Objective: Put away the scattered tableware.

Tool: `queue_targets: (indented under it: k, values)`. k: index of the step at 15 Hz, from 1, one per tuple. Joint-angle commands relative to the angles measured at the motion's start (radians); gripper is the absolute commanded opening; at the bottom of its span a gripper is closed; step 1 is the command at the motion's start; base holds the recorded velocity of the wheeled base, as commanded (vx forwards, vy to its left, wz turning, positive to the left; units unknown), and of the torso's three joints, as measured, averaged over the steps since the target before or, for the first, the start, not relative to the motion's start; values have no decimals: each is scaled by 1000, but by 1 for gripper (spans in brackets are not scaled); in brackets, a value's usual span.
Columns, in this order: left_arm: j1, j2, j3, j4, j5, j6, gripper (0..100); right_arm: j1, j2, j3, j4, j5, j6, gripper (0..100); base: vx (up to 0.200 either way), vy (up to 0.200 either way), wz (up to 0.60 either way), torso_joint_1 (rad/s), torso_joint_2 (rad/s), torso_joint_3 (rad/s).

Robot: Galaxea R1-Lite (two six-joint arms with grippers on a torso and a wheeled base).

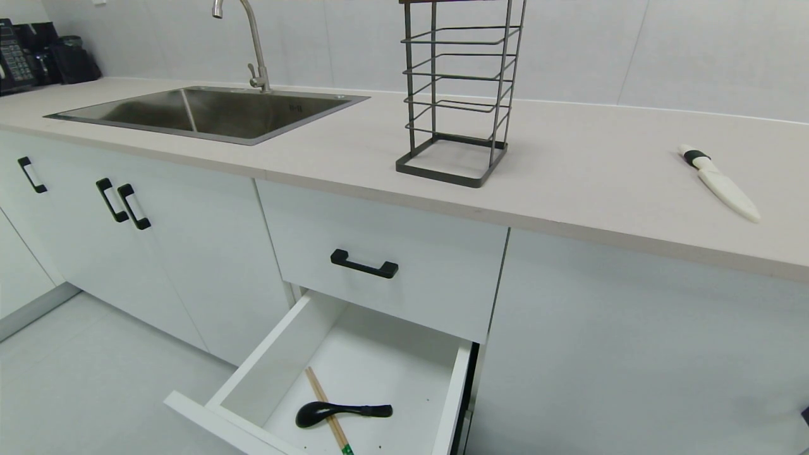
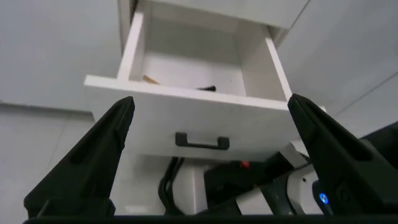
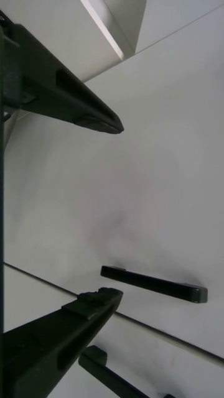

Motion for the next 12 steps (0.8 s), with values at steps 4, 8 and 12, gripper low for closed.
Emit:
queue_targets:
  k: [4,8,12]
  values:
    - [-63,187,19,-4,1,27,100,0,4,0,0,5,2,100,0,0,0,0,0,0]
    - [-64,354,9,-5,-1,27,100,0,5,0,0,8,2,100,0,0,0,0,0,0]
    - [-66,537,22,-10,-4,114,100,0,4,0,0,8,2,100,0,0,0,0,0,0]
